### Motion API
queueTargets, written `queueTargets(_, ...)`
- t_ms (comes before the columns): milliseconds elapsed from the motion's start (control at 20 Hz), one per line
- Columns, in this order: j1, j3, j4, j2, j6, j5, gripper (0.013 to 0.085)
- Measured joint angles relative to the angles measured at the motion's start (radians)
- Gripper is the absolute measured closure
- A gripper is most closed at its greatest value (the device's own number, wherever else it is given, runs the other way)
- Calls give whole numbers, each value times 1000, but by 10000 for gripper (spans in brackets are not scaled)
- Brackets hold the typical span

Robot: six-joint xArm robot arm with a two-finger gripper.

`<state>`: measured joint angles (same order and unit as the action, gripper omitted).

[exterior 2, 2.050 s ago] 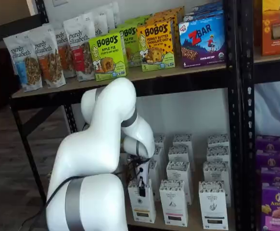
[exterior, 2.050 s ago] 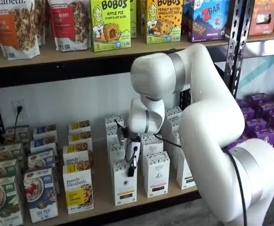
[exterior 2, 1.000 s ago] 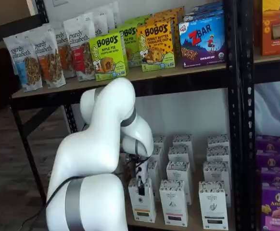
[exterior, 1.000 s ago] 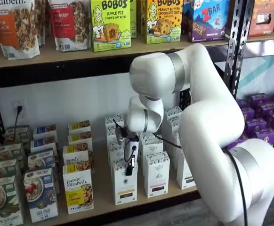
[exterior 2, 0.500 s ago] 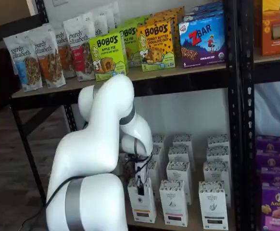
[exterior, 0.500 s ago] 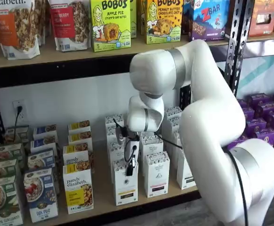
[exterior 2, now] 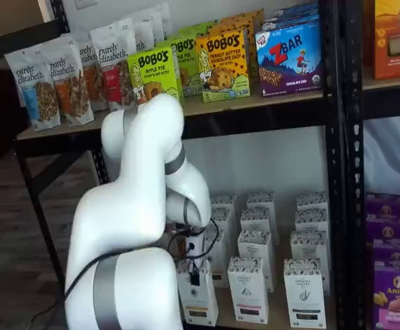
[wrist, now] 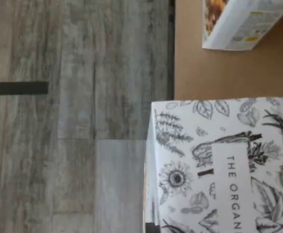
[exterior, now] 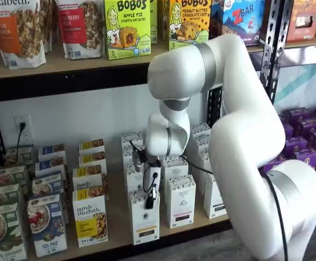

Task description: Pick up the white box with a yellow strip in the middle, on the bottom shelf, the fourth box from the left

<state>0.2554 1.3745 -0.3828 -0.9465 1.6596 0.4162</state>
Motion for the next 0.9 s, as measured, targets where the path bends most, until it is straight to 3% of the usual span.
queueTargets(300, 24, -122, -75, 76, 53, -51, 490)
queueTargets(600, 44, -235, -108, 157, 70, -66, 490)
queueTargets(900, 74, -356, -198, 258, 129, -91, 490)
